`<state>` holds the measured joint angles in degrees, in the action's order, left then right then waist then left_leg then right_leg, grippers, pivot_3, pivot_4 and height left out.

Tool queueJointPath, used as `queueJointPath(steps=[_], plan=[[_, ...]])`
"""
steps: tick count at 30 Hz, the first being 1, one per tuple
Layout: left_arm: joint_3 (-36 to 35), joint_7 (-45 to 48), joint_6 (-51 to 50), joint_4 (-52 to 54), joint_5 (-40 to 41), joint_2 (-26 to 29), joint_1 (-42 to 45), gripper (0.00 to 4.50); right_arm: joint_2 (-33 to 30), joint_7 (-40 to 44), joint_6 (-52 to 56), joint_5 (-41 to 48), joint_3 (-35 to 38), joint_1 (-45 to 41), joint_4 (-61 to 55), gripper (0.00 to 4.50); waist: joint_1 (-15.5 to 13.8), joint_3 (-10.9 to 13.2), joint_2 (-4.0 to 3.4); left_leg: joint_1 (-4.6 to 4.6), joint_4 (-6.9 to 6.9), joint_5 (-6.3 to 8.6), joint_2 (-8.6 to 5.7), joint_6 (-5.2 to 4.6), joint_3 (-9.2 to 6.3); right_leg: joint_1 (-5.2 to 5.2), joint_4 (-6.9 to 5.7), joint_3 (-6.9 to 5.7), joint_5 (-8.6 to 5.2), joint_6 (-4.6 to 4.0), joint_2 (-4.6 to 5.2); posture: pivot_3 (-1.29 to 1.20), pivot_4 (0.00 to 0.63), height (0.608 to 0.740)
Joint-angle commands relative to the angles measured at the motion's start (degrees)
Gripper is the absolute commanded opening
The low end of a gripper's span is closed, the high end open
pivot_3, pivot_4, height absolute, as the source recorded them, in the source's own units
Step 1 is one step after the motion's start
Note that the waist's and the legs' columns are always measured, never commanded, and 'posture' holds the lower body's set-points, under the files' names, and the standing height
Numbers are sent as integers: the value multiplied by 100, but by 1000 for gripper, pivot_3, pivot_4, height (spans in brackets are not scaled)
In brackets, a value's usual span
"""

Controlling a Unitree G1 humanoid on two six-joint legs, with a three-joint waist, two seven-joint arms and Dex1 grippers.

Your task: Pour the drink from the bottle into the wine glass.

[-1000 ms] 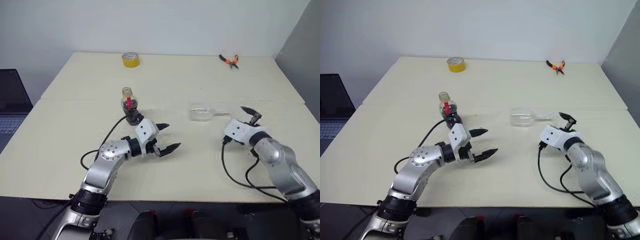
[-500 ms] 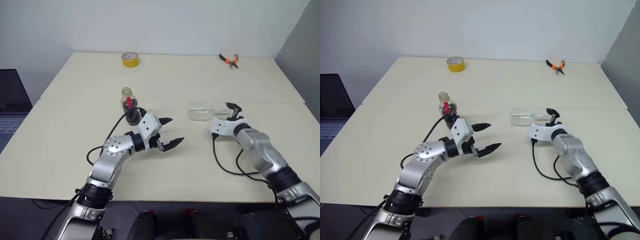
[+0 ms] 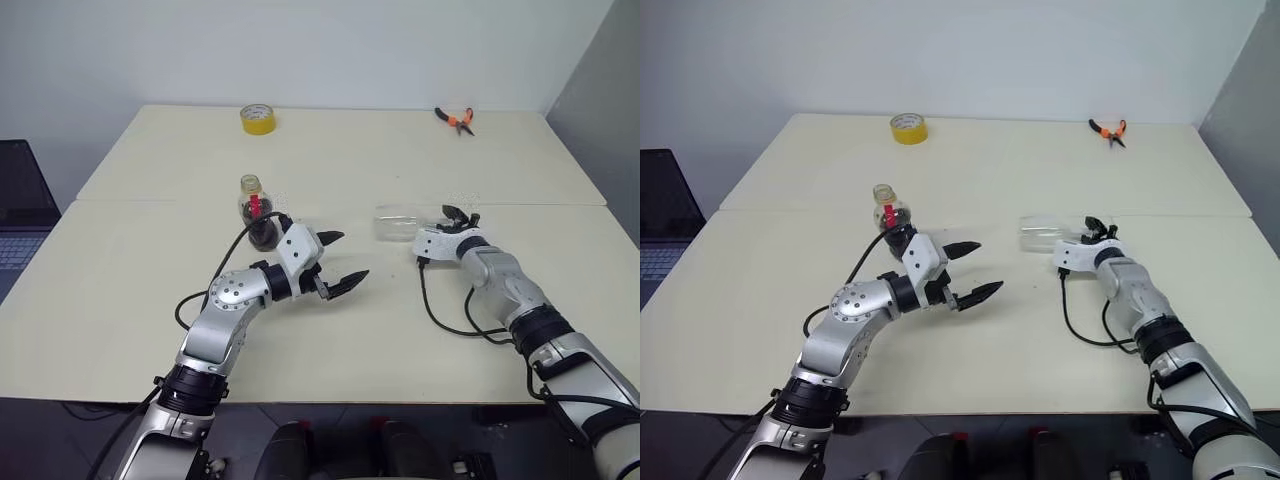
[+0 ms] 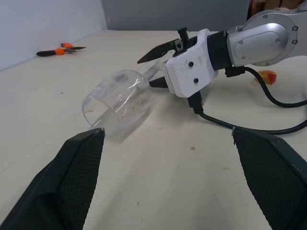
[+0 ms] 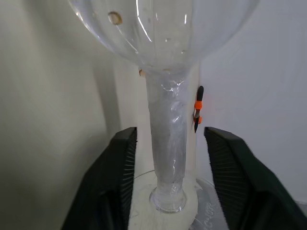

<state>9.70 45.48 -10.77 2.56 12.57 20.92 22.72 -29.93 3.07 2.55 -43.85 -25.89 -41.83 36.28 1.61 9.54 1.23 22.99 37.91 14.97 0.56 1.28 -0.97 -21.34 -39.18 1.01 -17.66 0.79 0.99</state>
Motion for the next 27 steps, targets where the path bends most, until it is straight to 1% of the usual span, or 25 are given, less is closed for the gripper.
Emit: queueJointPath(steps=[1, 3, 4, 6, 7, 9, 11, 13, 16, 17, 19, 21, 23, 25, 27], plan=[[-52, -74, 113, 22, -26, -46, 35, 4500, 71, -144, 8, -1, 80, -143, 9, 1024, 3, 0, 0, -1, 0, 0, 0, 0, 0, 0, -1, 0, 0, 0, 0, 0, 150, 740], [-75, -98, 102, 17, -25, -58, 41, 4500, 77, -227, 35, -15, 107, -170, -4, 316, 4, 0, 0, 0, 0, 0, 0, 0, 0, -1, -2, 0, 0, 0, 0, 0, 150, 740], [-97, -116, 94, 26, -18, -58, 35, 4500, 67, -266, 53, -17, 133, -174, -60, 130, 3, 0, 0, 0, 0, 0, 0, 0, 0, 0, -2, 0, 0, 0, 0, 0, 150, 740], [-139, -176, 76, 54, -1, -57, 10, 4500, 30, -328, 92, -10, 199, -158, -219, 127, 4, 0, 0, 0, 0, 1, 0, -1, 0, -2, -2, 0, 0, 0, 0, 0, 150, 740], [-205, -243, 37, 117, 27, -41, -63, 4500, -23, -327, 171, 50, 345, -80, -544, 127, 4, 0, 0, 1, 0, 1, 0, -1, 0, -3, -3, 1, 0, 0, 0, 0, 150, 740], [-380, -426, 27, 255, 57, -19, -270, 4500, -118, -194, 377, 250, 726, 198, -1445, 127, 2, 2, -4, 3, -1, 1, 0, -1, 0, -6, -4, 2, 0, 0, 0, 0, 150, 740], [-550, -496, 238, 340, 71, 22, -504, 4500, -53, 139, 578, 669, 1149, 615, -2420, 127, 3, 3, -5, 10, -4, 1, 1, -1, 0, -14, -2, 3, 0, 0, 1, 0, 150, 740], [-700, -392, 326, 433, 182, 115, -723, 4500, 155, 464, 883, 1103, 1492, 1074, -3248, 127, -1, 3, -4, 13, -5, 4, 3, -6, -3, -14, 1, 0, 0, 0, 1, 0, 150, 740], [-892, -137, 332, 511, 398, 335, -992, 4500, 793, 870, 897, 2305, 1946, 1835, -4146, 127, -3, 2, -3, 11, -4, 11, 4, -18, -16, -5, 4, -11, 0, 0, 0, 0, 150, 740], [-952, -53, 239, 550, 526, 401, -1033, 4500, 974, 1036, 701, 2732, 2026, 2019, -4267, 127, -4, 2, -4, 4, -4, 12, 4, -19, -16, 1, 1, -10, 0, 0, 0, 0, 150, 740], [-1053, 86, 100, 611, 729, 518, -1076, 4500, 1126, 1116, 518, 2953, 2036, 2271, -4388, 127, -1, 5, -8, 1, -3, 12, 3, -20, -18, 4, -3, -12, 0, -1, 0, 0, 150, 740], [-1180, 326, -68, 700, 969, 724, -1128, 4500, 1435, 1293, 189, 3548, 2094, 2515, -4426, 127, -2, 7, -8, 1, -1, 12, -2, -21, -15, 0, -10, -10, 0, 0, 3, 0, 150, 740], [-1240, 457, -205, 756, 1122, 862, -1154, 4500, 1565, 1449, 59, 3874, 2118, 2633, -4431, 127, 1, 8, -11, 1, -2, 12, -1, -21, -15, -2, -12, -10, 0, -1, 2, 0, 150, 740], [-1319, 716, -386, 859, 1336, 1093, -1197, 4500, 1880, 1658, -359, 4353, 2070, 2644, -4172, 127, 1, 9, -10, 1, -2, 12, -1, -21, -15, -1, -11, -11, 0, -1, 3, 0, 150, 740], [-1389, 1000, -606, 1036, 1557, 1378, -1276, 4500, 2247, 1842, -821, 4702, 2002, 2471, -3647, 127, 19, 10, -9, 0, -4, 12, 1, -21, -16, -1, -10, -11, -1, -1, 1, 0, 150, 740]])
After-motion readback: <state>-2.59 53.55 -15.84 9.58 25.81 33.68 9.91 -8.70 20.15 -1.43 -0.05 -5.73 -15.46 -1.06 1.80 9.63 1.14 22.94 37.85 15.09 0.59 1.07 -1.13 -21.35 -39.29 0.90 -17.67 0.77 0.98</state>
